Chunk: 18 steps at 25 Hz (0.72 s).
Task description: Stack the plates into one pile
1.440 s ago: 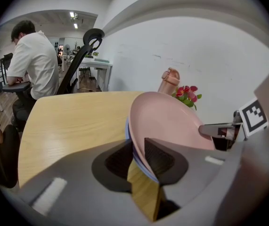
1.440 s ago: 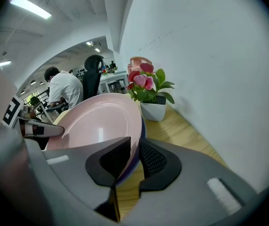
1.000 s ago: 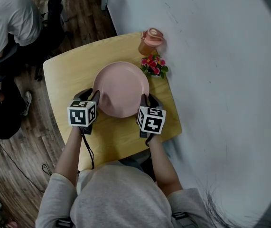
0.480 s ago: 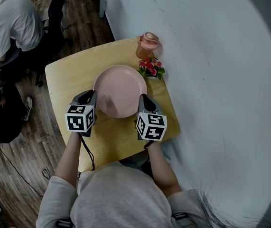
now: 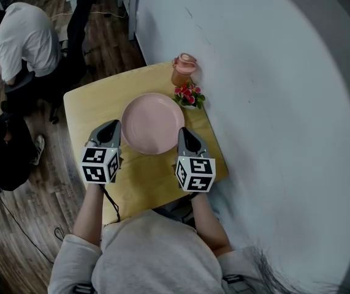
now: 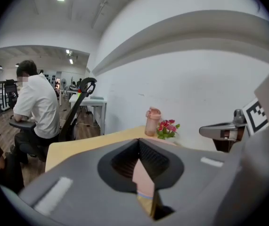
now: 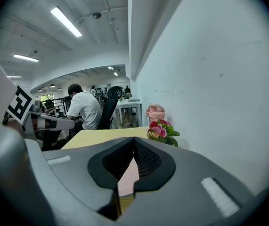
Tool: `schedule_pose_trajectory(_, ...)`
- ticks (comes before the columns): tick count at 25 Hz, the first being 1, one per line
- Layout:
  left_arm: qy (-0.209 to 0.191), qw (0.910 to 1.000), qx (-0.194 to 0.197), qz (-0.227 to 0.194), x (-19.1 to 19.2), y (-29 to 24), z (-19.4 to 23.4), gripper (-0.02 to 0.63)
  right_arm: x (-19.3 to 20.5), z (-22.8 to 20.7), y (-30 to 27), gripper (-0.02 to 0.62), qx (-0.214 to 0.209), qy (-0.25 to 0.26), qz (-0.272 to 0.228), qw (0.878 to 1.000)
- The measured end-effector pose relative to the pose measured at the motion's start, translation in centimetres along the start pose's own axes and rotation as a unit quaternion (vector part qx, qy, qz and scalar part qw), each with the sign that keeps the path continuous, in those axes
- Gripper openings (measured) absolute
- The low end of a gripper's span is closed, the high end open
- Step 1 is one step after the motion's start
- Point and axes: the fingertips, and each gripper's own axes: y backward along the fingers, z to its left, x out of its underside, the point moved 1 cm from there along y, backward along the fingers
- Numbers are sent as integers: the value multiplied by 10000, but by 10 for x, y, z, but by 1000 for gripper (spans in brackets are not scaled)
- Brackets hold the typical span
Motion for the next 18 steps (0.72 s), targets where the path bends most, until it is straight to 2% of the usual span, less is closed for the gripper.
schedule_pose_trajectory(10,-462,9926,-98,-1123,-59,59,-35,58,-43,-3,56,5,26,86,-751,9971)
schedule_pose_trajectory(18,-481,9836,-181,-1731,-91,103,-54,58,-71,-2,102,5,73,260,-1253,9917)
